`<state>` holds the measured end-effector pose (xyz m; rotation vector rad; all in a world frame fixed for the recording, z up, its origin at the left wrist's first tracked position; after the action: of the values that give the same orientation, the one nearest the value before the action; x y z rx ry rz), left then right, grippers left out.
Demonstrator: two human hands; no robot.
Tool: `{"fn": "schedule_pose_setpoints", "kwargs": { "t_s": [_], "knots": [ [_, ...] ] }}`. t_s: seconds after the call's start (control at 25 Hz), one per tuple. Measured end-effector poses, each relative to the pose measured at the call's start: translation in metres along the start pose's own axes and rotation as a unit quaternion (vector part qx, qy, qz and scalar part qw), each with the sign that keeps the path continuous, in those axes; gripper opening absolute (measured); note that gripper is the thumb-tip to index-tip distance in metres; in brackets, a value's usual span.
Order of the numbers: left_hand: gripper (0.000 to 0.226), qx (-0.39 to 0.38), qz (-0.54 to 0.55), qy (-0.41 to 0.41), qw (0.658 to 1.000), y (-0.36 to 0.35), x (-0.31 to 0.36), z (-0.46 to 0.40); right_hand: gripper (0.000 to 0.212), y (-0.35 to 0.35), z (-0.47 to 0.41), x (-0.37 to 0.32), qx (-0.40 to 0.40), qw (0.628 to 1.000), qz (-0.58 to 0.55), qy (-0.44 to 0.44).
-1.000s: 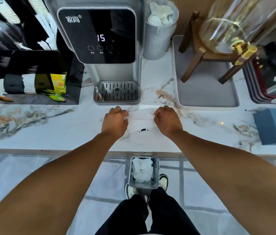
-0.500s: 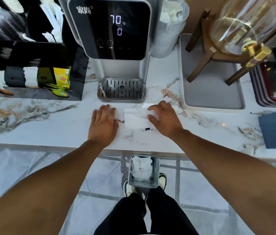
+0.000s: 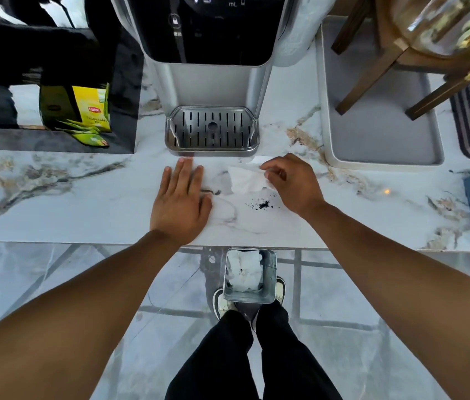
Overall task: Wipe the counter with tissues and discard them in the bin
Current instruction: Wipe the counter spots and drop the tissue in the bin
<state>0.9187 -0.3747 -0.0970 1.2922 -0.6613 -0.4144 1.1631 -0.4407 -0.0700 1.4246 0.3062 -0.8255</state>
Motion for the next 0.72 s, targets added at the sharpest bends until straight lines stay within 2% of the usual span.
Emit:
{"fn": "schedule_pose_setpoints", "kwargs": {
  "t_s": [0.44,0.56,0.72],
  "knots": [
    [0.065,-0.013,0.000,0.035,0.999,0.004,0.011,0.001,0.018,-0.008,0.034,-0.011,0.045,0.997,0.035,-0.046],
    [0.066,-0.010,0.004,0.046,0.999,0.004,0.015,0.002,0.014,-0.010,0.053,-0.008,0.088,0.991,0.026,-0.101],
    [0.062,0.013,0.020,0.047,0.999,0.002,0.013,0.003,0.014,-0.020,0.083,-0.007,0.108,0.981,0.010,-0.159]
  ]
}}
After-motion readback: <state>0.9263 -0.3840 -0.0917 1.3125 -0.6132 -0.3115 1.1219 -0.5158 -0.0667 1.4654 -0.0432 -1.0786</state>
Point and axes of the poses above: each hand's wrist, its own z-axis away from the middle knuckle, its own y-axis out of the back of the hand, x = y × z, the point moved 4 cm from there along -z, towards the middle knuckle, and after that the axes turned 6 degrees about -x, right-handed, at the moved point
